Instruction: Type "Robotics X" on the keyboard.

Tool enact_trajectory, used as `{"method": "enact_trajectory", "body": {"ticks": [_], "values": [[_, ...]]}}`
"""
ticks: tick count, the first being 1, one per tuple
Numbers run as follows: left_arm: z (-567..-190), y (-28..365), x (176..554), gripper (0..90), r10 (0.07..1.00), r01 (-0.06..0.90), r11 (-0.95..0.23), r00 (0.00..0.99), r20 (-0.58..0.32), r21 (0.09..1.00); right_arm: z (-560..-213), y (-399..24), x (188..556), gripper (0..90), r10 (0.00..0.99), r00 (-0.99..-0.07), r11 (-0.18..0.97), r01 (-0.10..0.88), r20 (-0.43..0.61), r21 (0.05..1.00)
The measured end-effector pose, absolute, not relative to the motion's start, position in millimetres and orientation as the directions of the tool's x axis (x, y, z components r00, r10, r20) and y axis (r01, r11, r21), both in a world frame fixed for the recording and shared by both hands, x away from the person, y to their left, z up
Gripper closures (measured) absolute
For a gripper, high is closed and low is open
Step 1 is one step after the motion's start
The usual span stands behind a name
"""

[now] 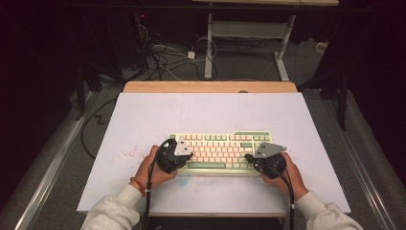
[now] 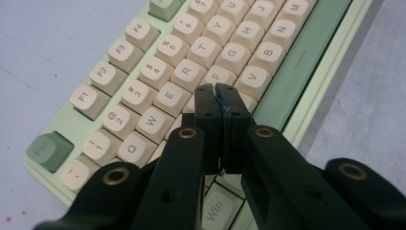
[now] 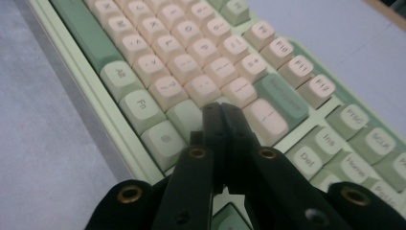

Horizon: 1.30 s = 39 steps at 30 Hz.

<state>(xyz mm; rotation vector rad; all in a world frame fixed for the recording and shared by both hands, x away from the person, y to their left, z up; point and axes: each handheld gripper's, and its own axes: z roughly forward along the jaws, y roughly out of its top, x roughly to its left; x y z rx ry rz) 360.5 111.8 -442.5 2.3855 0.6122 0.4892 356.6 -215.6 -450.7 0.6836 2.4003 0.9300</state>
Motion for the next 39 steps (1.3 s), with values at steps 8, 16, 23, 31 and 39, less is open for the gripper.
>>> {"method": "enact_trajectory", "body": {"ticks": [8, 16, 23, 31, 39], "values": [[-439, 117, 358, 77.1, 0.564, 0.285, -0.666, 0.797, 0.216, 0.689, -441, -222, 350, 89.7, 0.602, -0.761, 0.622, 0.258, -0.241, 0.739], [-437, 119, 355, 58.8, 0.566, 0.254, -0.656, 0.789, 0.241, 0.711, -439, -226, 347, 85.9, 0.608, -0.756, 0.616, 0.255, -0.243, 0.746], [-436, 121, 352, 45.8, 0.586, 0.245, -0.648, 0.765, 0.266, 0.722, -436, -231, 346, 78.6, 0.618, -0.749, 0.602, 0.254, -0.240, 0.757], [-437, 124, 350, 23.4, 0.607, 0.241, -0.631, 0.745, 0.277, 0.737, -434, -233, 345, 69.5, 0.627, -0.743, 0.584, 0.250, -0.234, 0.772], [-438, 128, 347, 18.8, 0.606, 0.233, -0.640, 0.739, 0.295, 0.732, -430, -235, 344, 50.9, 0.647, -0.728, 0.556, 0.244, -0.229, 0.794]]}}
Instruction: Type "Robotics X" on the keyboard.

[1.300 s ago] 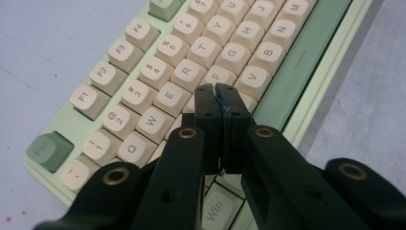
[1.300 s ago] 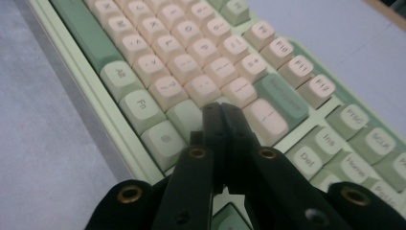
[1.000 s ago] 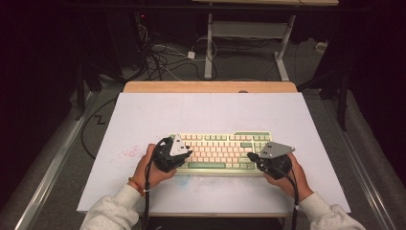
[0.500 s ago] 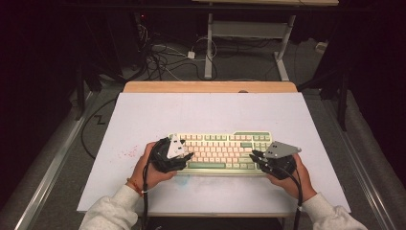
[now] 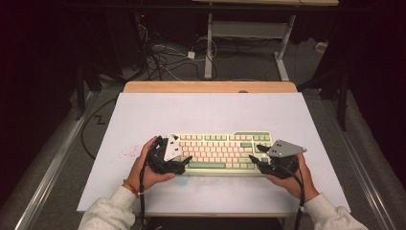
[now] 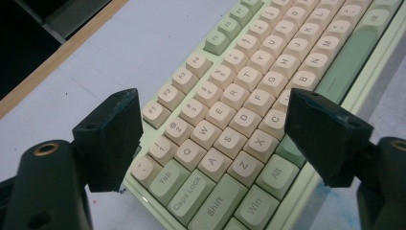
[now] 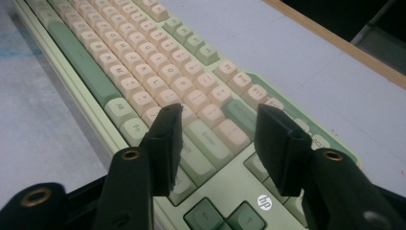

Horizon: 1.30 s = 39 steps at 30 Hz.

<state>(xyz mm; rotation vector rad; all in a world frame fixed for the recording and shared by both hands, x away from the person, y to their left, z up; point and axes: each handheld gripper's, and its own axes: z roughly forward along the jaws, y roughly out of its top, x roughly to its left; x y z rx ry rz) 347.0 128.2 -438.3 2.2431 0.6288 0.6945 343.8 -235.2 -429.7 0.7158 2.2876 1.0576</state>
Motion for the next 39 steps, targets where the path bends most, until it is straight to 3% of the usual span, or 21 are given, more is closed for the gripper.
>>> {"method": "enact_trajectory", "body": {"ticks": [14, 39], "values": [[-436, 136, 340, 16.9, 0.620, 0.214, -0.636, 0.714, 0.325, 0.741, -424, -235, 341, 26.6, 0.687, -0.685, 0.520, 0.230, -0.243, 0.822], [-444, 168, 334, 16.9, 0.657, 0.255, -0.622, 0.685, 0.316, 0.740, -413, -238, 347, 24.8, 0.716, -0.654, 0.495, 0.230, -0.244, 0.838]]}}
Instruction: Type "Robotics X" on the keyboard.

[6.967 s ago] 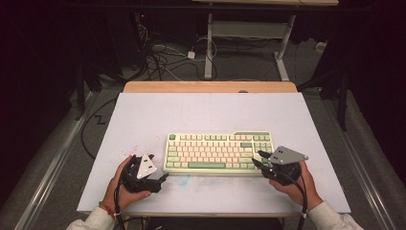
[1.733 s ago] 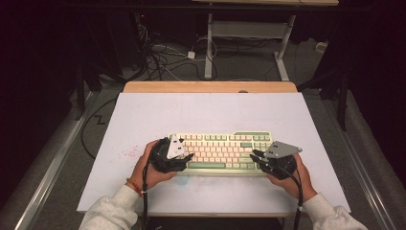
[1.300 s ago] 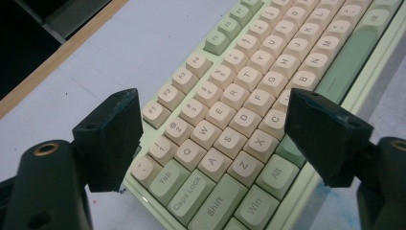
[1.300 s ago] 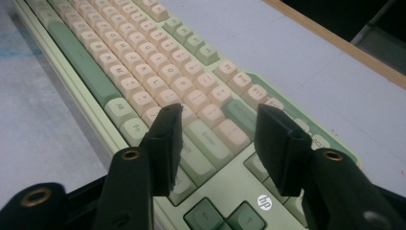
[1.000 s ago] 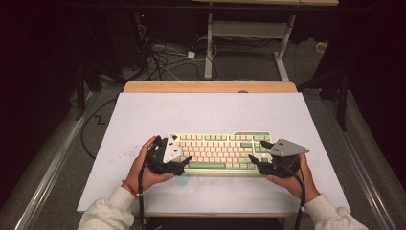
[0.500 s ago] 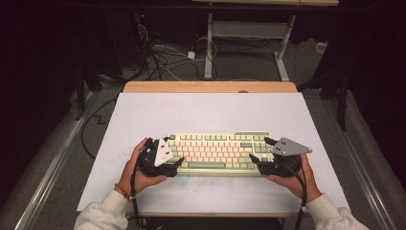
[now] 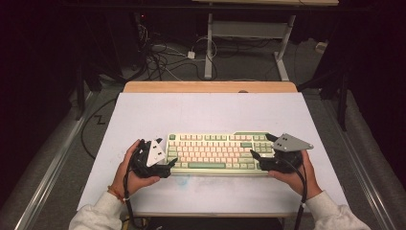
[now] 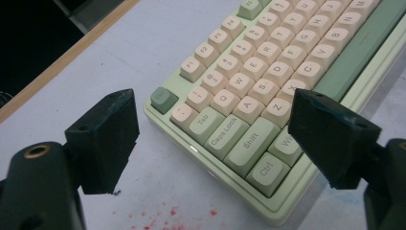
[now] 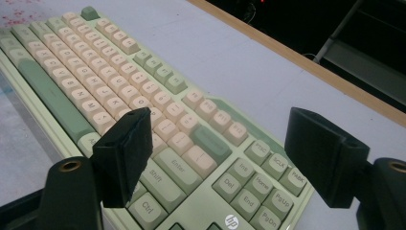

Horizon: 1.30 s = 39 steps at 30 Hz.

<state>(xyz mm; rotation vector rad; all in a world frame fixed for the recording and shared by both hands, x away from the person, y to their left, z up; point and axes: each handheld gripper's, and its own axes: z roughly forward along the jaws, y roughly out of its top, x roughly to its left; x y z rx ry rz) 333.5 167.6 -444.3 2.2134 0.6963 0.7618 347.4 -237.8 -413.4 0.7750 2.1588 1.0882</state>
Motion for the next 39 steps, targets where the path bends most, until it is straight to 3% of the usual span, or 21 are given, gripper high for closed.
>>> {"method": "enact_trajectory", "body": {"ticks": [39], "values": [[-450, 195, 321, 17.0, 0.692, 0.298, -0.601, 0.658, 0.297, 0.742, -412, -247, 336, 24.8, 0.727, -0.625, 0.509, 0.211, -0.285, 0.835]]}}
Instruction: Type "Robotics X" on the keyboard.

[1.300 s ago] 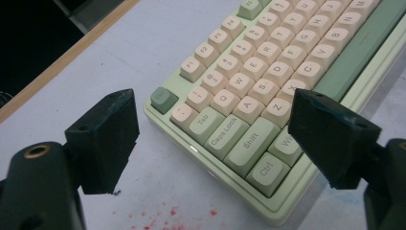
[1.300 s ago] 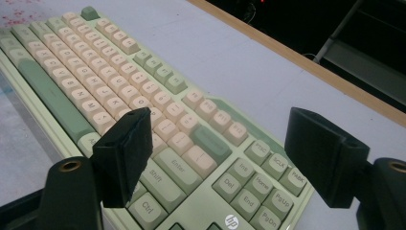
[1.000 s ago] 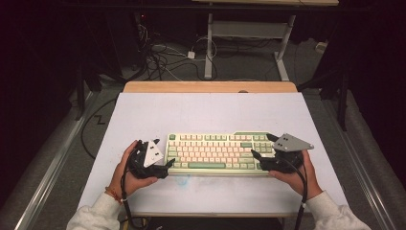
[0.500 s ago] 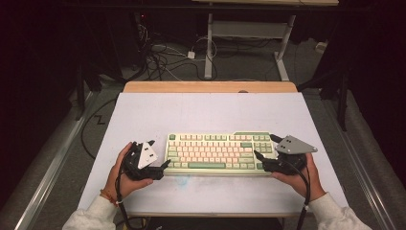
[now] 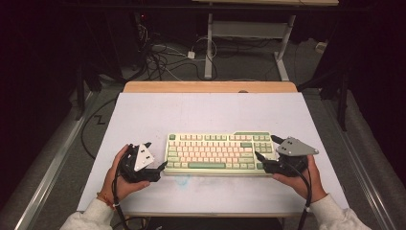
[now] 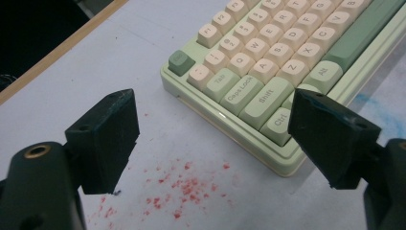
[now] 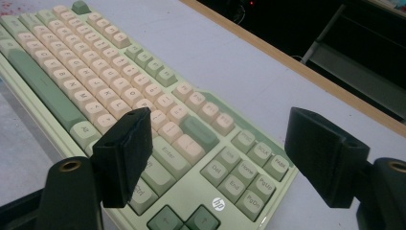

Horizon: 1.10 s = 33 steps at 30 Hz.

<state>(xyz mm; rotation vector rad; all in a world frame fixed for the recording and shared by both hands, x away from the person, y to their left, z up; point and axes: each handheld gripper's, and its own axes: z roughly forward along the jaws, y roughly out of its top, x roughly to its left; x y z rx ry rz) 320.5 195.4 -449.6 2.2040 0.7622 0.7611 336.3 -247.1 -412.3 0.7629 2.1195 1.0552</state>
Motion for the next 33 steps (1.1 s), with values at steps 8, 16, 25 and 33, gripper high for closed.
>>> {"method": "enact_trajectory", "body": {"ticks": [8, 16, 25, 33], "values": [[-452, 201, 317, 17.0, 0.698, 0.306, -0.601, 0.651, 0.298, 0.738, -413, -252, 332, 24.8, 0.731, -0.613, 0.515, 0.210, -0.299, 0.831], [-453, 205, 312, 16.9, 0.703, 0.306, -0.598, 0.645, 0.301, 0.741, -415, -261, 326, 24.1, 0.741, -0.591, 0.521, 0.210, -0.317, 0.827], [-453, 208, 307, 17.0, 0.710, 0.305, -0.593, 0.635, 0.305, 0.745, -416, -275, 317, 23.5, 0.763, -0.559, 0.506, 0.204, -0.324, 0.838], [-453, 211, 303, 16.9, 0.715, 0.306, -0.589, 0.629, 0.306, 0.748, -420, -286, 309, 22.8, 0.773, -0.537, 0.506, 0.203, -0.336, 0.838]]}}
